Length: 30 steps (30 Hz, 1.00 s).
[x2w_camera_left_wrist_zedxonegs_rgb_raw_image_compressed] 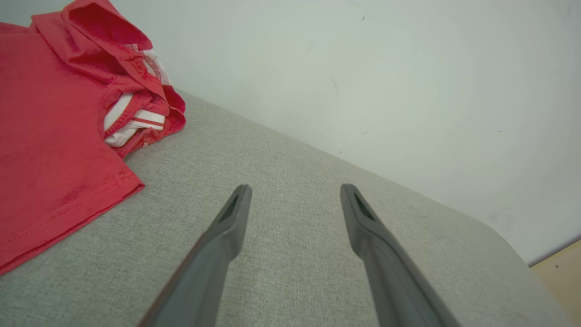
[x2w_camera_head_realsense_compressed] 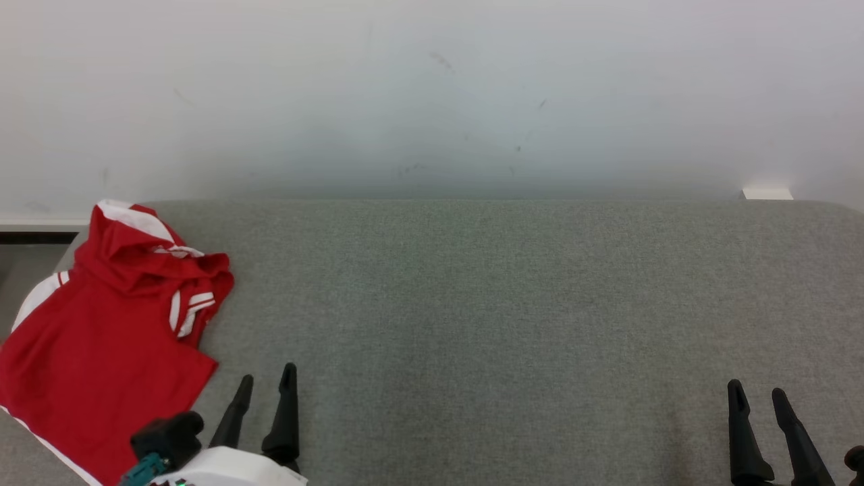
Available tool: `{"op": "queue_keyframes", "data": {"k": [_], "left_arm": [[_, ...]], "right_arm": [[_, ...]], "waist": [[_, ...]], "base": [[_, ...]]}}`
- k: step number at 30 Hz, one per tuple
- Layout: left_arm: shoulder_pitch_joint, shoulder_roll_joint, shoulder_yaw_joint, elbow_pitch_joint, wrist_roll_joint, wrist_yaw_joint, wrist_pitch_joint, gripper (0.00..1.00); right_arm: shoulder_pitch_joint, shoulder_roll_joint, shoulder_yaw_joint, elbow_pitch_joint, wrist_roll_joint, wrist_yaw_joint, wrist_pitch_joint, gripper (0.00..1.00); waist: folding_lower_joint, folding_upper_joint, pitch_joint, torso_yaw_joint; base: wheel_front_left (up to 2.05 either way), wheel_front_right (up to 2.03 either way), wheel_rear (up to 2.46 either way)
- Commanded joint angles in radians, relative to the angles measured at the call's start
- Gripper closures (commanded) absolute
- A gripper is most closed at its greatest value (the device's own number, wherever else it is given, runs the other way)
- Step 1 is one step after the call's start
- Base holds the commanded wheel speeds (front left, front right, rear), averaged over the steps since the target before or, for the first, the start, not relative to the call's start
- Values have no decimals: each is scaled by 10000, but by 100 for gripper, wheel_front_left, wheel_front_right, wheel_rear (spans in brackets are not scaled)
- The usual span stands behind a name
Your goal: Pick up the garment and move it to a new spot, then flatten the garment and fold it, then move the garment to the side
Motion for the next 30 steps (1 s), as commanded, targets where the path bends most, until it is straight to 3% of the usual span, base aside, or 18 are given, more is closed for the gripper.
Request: {"op": "queue_keyframes", "data": {"k": [1, 30], "left_arm": [[-4, 104, -21, -89, 284, 32, -107, 0], [216, 435, -773, -155, 3099, 430, -771, 0]], "right_arm": [[28, -125, -2, -67, -247, -12, -105, 0], [130, -110, -72, 100, -2396, -16, -765, 0]], "waist": [[0, 0, -3, 2], [-1, 0, -44, 55]], "base": [[0, 0, 0], [0, 0, 0]]}}
